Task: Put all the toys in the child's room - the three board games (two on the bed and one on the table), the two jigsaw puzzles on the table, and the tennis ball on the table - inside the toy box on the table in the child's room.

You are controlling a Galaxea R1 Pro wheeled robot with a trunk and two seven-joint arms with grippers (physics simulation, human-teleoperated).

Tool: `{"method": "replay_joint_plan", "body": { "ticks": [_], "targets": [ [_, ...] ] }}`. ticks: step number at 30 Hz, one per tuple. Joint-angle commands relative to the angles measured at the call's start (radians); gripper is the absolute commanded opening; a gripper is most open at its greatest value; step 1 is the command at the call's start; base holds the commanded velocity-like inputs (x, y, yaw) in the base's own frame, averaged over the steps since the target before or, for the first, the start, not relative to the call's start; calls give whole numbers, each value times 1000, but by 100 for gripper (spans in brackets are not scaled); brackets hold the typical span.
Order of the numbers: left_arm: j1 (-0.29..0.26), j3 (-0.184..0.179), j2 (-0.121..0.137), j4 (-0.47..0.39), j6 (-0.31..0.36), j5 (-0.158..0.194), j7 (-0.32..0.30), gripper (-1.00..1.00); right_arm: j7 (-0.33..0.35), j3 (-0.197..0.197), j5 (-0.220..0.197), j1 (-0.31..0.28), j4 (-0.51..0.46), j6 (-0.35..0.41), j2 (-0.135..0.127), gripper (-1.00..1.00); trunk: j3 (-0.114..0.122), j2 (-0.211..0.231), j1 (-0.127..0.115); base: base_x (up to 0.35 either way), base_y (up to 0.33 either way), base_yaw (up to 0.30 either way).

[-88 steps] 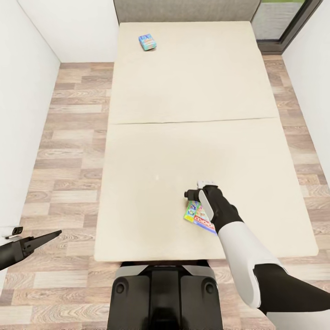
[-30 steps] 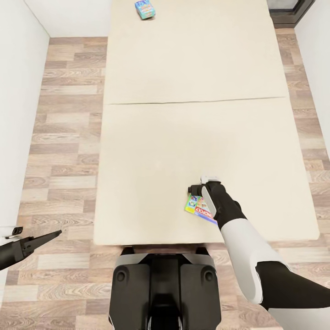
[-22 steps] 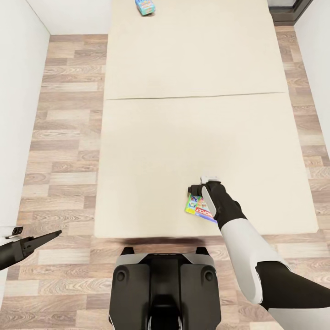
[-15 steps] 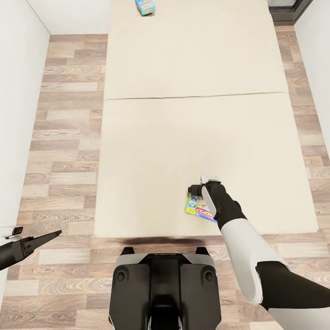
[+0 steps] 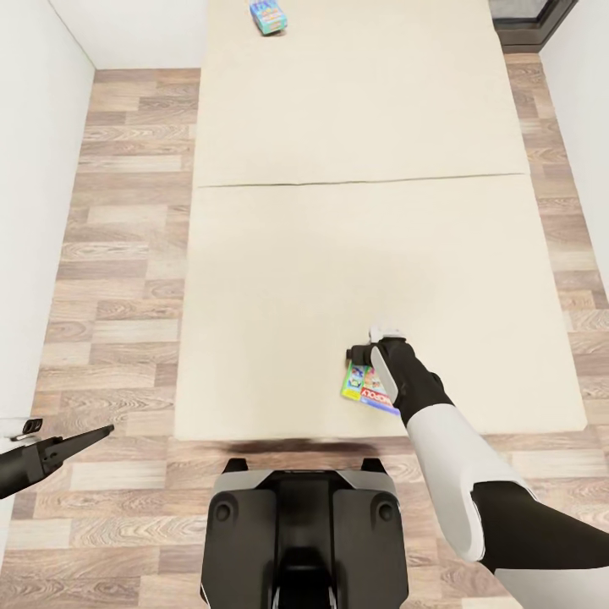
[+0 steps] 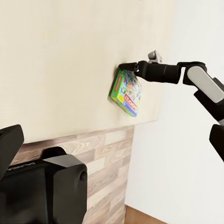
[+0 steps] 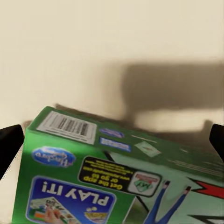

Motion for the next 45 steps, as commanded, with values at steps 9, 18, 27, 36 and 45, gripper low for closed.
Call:
{"method": "replay_joint_plan", "body": {
  "ticks": [9, 18, 27, 36, 45],
  "targets": [
    [0, 0, 0, 0, 11, -1, -5, 100, -2, -3, -12, 0, 0, 4, 1, 100, 13, -1, 1, 0, 0, 0],
    [0, 0, 0, 0, 11, -1, -5, 100, -2, -3, -12, 0, 0, 4, 1, 100, 17, -1, 1, -1, 0, 0],
    [0, 0, 0, 0, 11, -1, -5, 100, -2, -3, -12, 0, 0, 4, 1, 100, 18, -1, 1, -127, 0, 0],
    [0, 0, 0, 0, 11, -1, -5, 100, -2, -3, -12, 1, 0, 4, 1, 100, 18, -1, 1, -73, 0, 0],
    [0, 0, 0, 0, 11, -1, -5, 100, -2, -3, -12, 1, 0, 4, 1, 100, 18, -1, 1, -10, 0, 0]
  ]
}}
